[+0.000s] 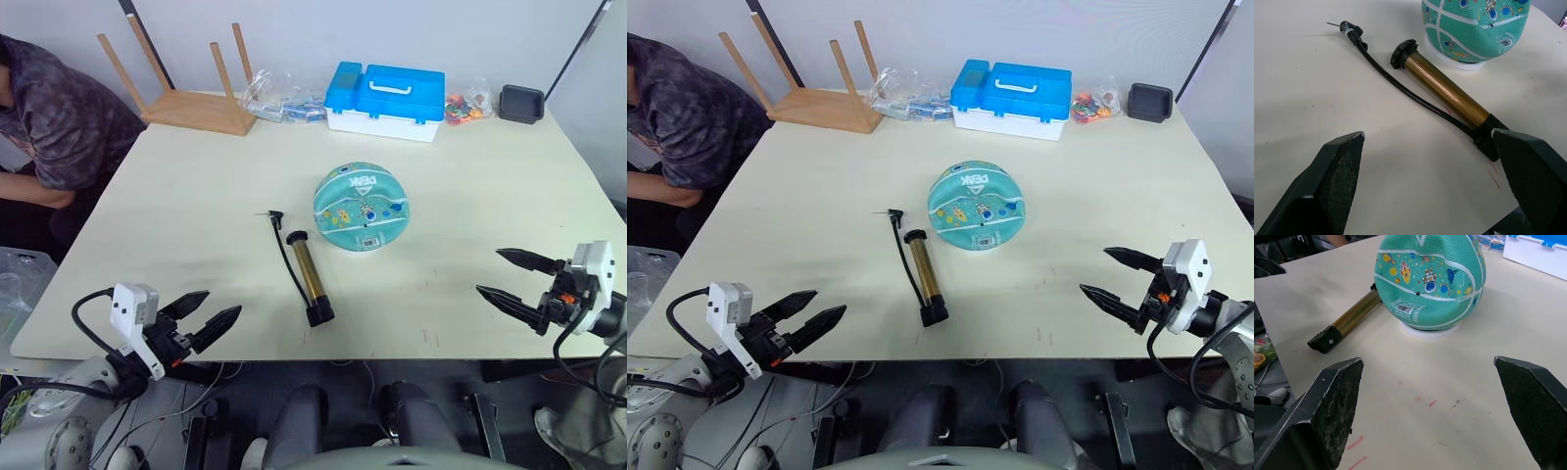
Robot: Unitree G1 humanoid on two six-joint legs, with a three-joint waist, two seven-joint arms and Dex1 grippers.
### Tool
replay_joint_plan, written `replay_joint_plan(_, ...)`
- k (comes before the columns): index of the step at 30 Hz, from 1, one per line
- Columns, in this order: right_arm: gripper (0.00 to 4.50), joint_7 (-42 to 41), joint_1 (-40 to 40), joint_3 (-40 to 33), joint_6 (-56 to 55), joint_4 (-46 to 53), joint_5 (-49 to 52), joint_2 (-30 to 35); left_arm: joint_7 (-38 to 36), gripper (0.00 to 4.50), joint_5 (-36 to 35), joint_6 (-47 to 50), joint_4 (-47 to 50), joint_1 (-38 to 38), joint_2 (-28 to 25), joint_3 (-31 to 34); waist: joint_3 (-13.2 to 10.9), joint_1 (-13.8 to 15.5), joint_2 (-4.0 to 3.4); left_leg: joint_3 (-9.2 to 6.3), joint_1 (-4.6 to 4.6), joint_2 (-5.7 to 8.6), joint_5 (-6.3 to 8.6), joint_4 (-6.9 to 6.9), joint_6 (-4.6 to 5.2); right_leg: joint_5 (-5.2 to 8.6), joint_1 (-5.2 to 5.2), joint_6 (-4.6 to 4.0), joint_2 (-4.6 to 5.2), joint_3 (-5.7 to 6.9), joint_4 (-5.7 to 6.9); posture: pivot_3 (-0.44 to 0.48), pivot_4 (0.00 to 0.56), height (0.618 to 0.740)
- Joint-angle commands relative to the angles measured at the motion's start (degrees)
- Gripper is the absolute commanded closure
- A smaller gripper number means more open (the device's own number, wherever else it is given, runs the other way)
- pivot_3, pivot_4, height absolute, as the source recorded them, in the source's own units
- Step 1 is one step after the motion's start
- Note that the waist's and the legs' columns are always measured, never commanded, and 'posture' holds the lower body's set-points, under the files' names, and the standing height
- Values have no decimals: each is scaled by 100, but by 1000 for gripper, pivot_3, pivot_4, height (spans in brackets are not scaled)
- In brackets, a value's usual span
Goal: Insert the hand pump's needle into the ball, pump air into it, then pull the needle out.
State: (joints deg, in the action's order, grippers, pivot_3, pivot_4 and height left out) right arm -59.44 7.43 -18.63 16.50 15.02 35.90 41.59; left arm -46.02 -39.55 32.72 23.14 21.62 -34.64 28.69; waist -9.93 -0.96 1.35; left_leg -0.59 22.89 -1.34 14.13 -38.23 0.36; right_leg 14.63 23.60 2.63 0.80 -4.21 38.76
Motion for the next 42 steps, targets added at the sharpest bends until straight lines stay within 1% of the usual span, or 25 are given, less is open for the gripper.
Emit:
replay_joint_plan(1, 0, 2, -102, -186, -11, 231, 195, 7, 60, 64, -33, -20, 117, -72, -127, 117, 0, 0, 0, 0, 0, 0, 0, 0, 0, 0, 0, 0, 0, 0, 0, 0, 150, 740)
replay_joint_plan(4, 0, -178, -252, -111, -146, 433, 299, 7, 523, 64, 38, 153, 198, -480, -172, 49, -1, 14, -1, -2, 0, 0, 0, -1, 0, 0, 0, 1, 0, 1, 2, 0, 150, 740)
replay_joint_plan(9, 0, -386, -357, -20, 96, 865, 620, 155, 1388, 64, 77, 772, 489, -1063, -210, -209, -3, 13, 2, -4, 2, 2, 1, 0, 1, -1, -2, 3, 0, 3, -1, 0, 150, 740)
replay_joint_plan(10, 0, -419, -391, -26, 169, 939, 703, 204, 1773, 64, 70, 1136, 572, -1310, -204, -291, -4, 12, 8, -4, 3, 3, 1, 0, 2, -6, -2, 10, 1, 3, -2, 0, 150, 740)
replay_joint_plan(12, 0, -503, -438, -85, 323, 1092, 903, 334, 2755, 64, 196, 2264, 678, -2055, -181, -643, -5, 25, 8, -5, 3, 3, 2, -1, 3, -15, -3, 24, 3, 3, -1, 0, 150, 740)
replay_joint_plan(13, 0, -516, -454, -99, 372, 1138, 957, 374, 3077, 64, 231, 2629, 698, -2310, -140, -735, -6, 37, 8, -12, 4, 6, 1, -4, 4, -16, -4, 26, 4, 9, 2, 0, 150, 740)
replay_joint_plan(17, 0, -424, -541, -111, 554, 1243, 1060, 483, 4136, 64, 344, 3784, 488, -3366, 485, -886, -5, 10, 19, -26, 4, 9, 2, -10, 3, -20, -16, 29, 1, 19, -1, 0, 150, 740)
replay_joint_plan(19, 0, -388, -548, -130, 617, 1283, 1085, 508, 4487, 64, 496, 4140, 366, -3717, 741, -905, -8, -3, 23, -27, 5, 13, 2, -8, 4, -27, -15, 17, 2, 17, -2, 0, 150, 740)
replay_joint_plan(21, 0, -385, -517, -166, 653, 1303, 1097, 529, 4628, 64, 654, 4325, 268, -3964, 858, -1066, -8, -9, 24, -28, 5, 21, 3, -6, 3, -28, -14, 12, -3, 18, -2, 0, 150, 740)
replay_joint_plan(23, 0, -411, -452, -241, 644, 1284, 1075, 556, 4920, 64, 865, 4629, -58, -4334, 1117, -1064, -8, 6, 24, -35, 5, 24, 3, -4, 3, -29, -14, 9, -5, 18, 0, 0, 150, 740)
replay_joint_plan(26, 0, -442, -278, -442, 634, 1249, 1075, 575, 5137, 64, 1179, 4838, -493, -4723, 1368, -1248, -11, 34, 30, -49, 8, 35, 1, -10, 3, -26, -16, 17, -4, 28, 2, 0, 150, 740)
replay_joint_plan(33, 0, -716, 305, -778, 303, 1092, 892, 460, 5206, 64, 1710, 4429, -1012, -4827, 1921, -1673, -13, 15, 34, -86, 12, 57, 2, -7, 3, -28, -21, 14, 14, 29, -2, 0, 150, 740)
replay_joint_plan(35, 0, -800, 496, -870, 159, 982, 810, 419, 5196, 64, 1818, 4341, -1136, -4895, 2009, -1760, -13, 21, 33, -92, 11, 58, 2, -7, 2, -28, -21, 13, 14, 34, -1, 0, 150, 740)
replay_joint_plan(38, 0, -906, 822, -1003, -12, 826, 705, 309, 5118, 64, 2031, 4027, -1570, -5017, 2092, -2018, -12, 38, 33, -94, 5, 63, 1, -9, 2, -27, -27, 15, 16, 34, 3, 0, 150, 740)
replay_joint_plan(42, 0, -908, 902, -981, -137, 790, 658, 246, 5065, 64, 2230, 3698, -2017, -5230, 2244, -2131, -12, 28, 33, -95, 4, 70, 1, -10, 2, -26, -37, 18, 21, 41, -4, 0, 150, 740)
